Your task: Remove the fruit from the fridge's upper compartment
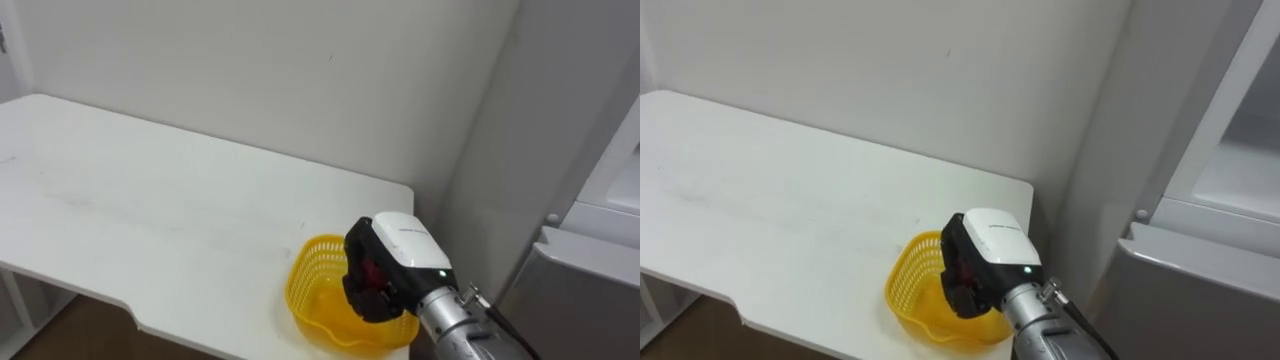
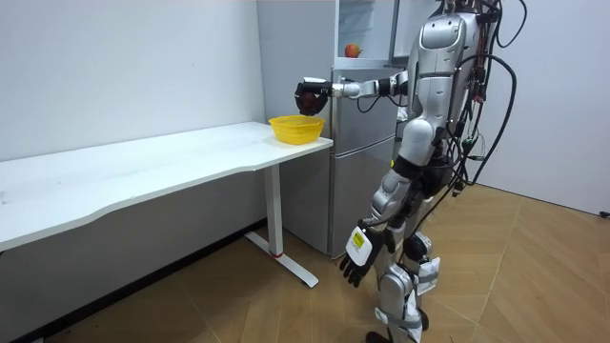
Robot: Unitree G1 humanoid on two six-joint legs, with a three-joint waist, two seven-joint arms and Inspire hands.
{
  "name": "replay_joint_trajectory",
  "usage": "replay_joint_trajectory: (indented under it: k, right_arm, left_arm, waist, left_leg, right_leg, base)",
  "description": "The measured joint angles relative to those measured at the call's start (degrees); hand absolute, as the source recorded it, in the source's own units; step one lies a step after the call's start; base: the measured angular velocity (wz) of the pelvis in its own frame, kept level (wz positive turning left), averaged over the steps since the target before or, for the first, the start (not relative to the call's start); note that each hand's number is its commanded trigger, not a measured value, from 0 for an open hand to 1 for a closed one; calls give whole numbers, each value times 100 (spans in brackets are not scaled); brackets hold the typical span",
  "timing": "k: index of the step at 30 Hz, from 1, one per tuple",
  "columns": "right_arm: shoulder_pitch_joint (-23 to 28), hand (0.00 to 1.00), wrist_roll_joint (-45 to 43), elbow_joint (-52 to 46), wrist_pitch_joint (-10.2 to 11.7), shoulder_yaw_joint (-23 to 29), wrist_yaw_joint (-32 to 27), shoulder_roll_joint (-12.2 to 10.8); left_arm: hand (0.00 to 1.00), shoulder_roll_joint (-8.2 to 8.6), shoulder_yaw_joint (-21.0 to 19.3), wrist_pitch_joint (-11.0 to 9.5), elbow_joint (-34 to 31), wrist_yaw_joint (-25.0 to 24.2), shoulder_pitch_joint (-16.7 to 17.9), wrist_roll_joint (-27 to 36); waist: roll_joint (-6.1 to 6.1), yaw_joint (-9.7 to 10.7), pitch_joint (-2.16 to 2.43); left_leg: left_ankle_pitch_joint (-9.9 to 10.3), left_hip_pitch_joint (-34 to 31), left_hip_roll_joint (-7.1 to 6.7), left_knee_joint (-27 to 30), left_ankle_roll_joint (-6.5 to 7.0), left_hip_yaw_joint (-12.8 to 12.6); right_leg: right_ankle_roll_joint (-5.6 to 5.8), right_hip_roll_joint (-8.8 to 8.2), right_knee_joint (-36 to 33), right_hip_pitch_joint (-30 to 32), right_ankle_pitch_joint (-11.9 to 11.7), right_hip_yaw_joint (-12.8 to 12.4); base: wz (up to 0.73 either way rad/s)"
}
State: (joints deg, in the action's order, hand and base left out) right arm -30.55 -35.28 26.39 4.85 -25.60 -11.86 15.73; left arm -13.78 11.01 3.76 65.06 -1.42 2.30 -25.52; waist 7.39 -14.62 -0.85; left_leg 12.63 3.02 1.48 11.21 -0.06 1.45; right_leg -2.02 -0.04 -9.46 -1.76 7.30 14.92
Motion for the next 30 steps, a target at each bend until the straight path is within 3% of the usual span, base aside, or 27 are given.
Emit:
replay_joint_trajectory:
  k: [3,4,5,6,22,30]
  right_arm:
    - [-18,100,-1,32,0,-14,1,0]
    - [-18,78,-3,31,0,-16,4,0]
    - [-21,4,5,31,0,-14,2,4]
    - [-23,0,11,31,0,-14,2,9]
    - [-116,0,8,22,-3,-14,2,7]
    - [-143,0,10,23,-4,-15,-1,7]
  left_arm:
    - [0,-9,54,0,5,-33,-3,-1]
    - [0,-9,54,1,12,-47,3,-2]
    - [0,-9,60,4,12,-59,5,-1]
    - [0,-9,81,4,4,-61,2,0]
    - [0,-25,108,11,8,-210,-7,-1]
    - [0,-25,113,12,3,-205,-7,1]
  waist:
    - [22,0,7]
    - [22,3,7]
    - [22,6,6]
    - [25,6,5]
    - [65,10,6]
    - [81,14,-17]
  left_leg:
    - [-2,-54,-1,7,-1,-8]
    - [-2,-53,0,10,-2,-7]
    - [-2,-56,0,13,-2,-5]
    - [-2,-64,1,13,-2,-10]
    - [-2,-147,-3,29,-2,-32]
    - [-2,-161,-3,24,-2,-41]
  right_leg:
    - [0,1,-9,87,0,-43]
    - [0,1,-8,85,0,-43]
    - [0,2,-9,82,0,-39]
    - [0,1,-9,84,0,-40]
    - [0,-4,-19,181,0,-47]
    - [0,-4,-20,184,0,-49]
  base:
    - [-5]
    - [0]
    - [0]
    - [0]
    - [0]
    - [0]
